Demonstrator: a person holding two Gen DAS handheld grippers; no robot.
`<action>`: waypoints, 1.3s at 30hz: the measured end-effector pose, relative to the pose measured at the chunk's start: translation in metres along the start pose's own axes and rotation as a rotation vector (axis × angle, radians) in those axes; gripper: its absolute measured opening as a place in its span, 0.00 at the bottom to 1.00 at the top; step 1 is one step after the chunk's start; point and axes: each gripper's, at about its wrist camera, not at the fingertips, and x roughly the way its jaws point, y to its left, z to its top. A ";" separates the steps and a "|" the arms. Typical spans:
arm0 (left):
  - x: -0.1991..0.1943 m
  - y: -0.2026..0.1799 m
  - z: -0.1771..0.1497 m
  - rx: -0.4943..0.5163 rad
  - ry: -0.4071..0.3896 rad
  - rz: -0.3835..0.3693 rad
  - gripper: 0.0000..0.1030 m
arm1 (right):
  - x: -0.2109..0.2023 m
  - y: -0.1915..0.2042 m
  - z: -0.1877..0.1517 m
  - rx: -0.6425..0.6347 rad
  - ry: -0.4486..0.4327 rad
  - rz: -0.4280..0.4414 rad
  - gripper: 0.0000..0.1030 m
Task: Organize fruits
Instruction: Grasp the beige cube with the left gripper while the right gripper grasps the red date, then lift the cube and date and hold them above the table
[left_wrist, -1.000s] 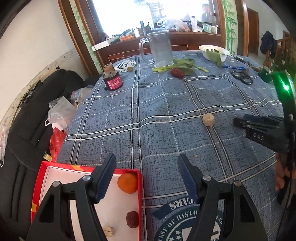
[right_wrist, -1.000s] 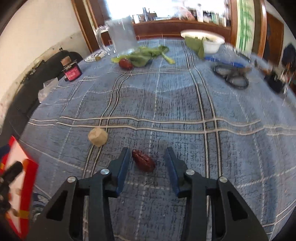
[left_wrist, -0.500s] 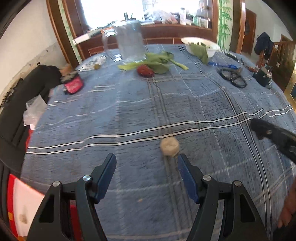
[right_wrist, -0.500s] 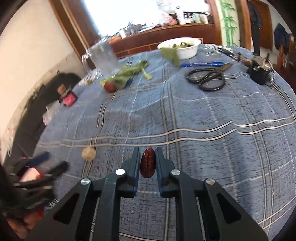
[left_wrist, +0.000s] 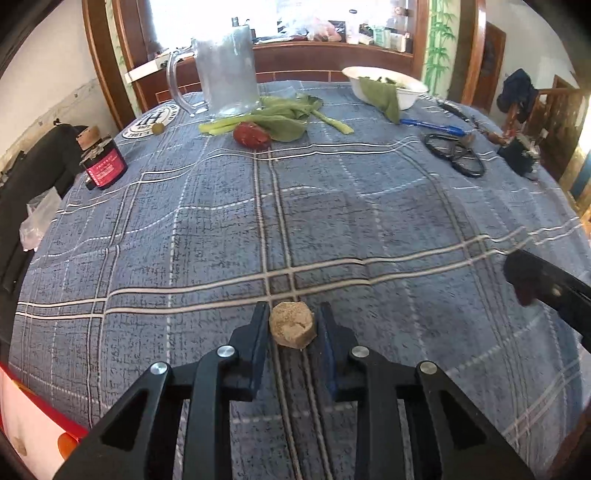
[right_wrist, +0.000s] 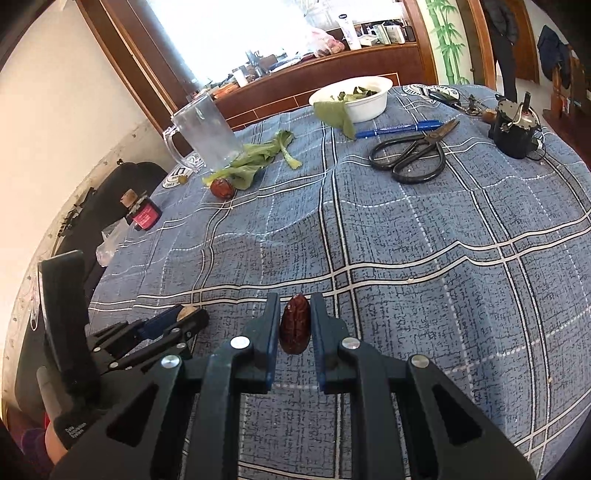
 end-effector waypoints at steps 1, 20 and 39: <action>-0.005 -0.002 -0.001 0.007 -0.013 0.009 0.24 | 0.000 0.000 0.000 0.000 -0.001 0.003 0.17; -0.140 0.040 -0.090 0.009 -0.231 0.039 0.24 | -0.043 0.031 -0.038 0.012 -0.042 0.078 0.17; -0.103 0.043 -0.114 -0.106 -0.206 0.115 0.24 | -0.024 0.035 -0.082 -0.059 -0.024 0.078 0.18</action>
